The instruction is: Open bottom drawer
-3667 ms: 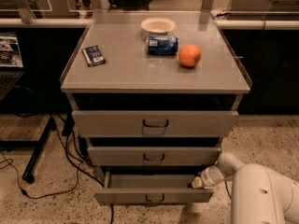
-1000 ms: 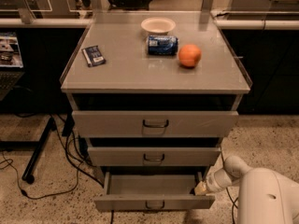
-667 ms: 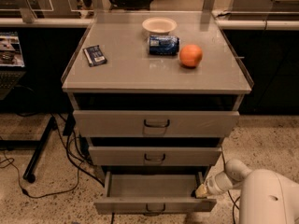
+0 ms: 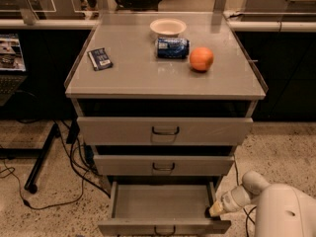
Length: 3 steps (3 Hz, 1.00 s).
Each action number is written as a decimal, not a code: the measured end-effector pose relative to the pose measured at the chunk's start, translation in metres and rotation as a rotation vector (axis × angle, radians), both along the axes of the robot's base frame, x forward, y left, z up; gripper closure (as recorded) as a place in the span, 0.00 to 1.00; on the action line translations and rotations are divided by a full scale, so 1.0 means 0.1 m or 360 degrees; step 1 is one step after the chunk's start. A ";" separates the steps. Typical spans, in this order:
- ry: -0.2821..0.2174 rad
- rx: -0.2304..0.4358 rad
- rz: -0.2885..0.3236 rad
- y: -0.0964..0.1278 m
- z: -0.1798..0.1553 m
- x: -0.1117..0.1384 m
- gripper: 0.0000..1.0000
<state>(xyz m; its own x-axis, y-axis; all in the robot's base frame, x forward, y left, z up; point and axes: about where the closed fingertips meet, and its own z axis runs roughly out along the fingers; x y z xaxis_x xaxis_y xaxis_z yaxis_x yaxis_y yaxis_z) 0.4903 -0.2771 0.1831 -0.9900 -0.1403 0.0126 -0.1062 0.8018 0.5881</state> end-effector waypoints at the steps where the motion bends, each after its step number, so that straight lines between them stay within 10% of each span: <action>1: 0.0013 0.0061 0.0153 -0.04 0.10 -0.33 1.00; 3: 0.0031 0.0133 0.0204 -0.11 0.13 -0.54 1.00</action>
Offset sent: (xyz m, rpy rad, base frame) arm -0.0769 -0.0206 0.0226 0.1102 0.0168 0.1860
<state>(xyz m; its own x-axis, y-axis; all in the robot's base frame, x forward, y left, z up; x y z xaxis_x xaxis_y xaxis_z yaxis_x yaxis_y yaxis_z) 0.4362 -0.2881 0.1965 -0.9637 -0.2666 0.0144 -0.1924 0.7307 0.6550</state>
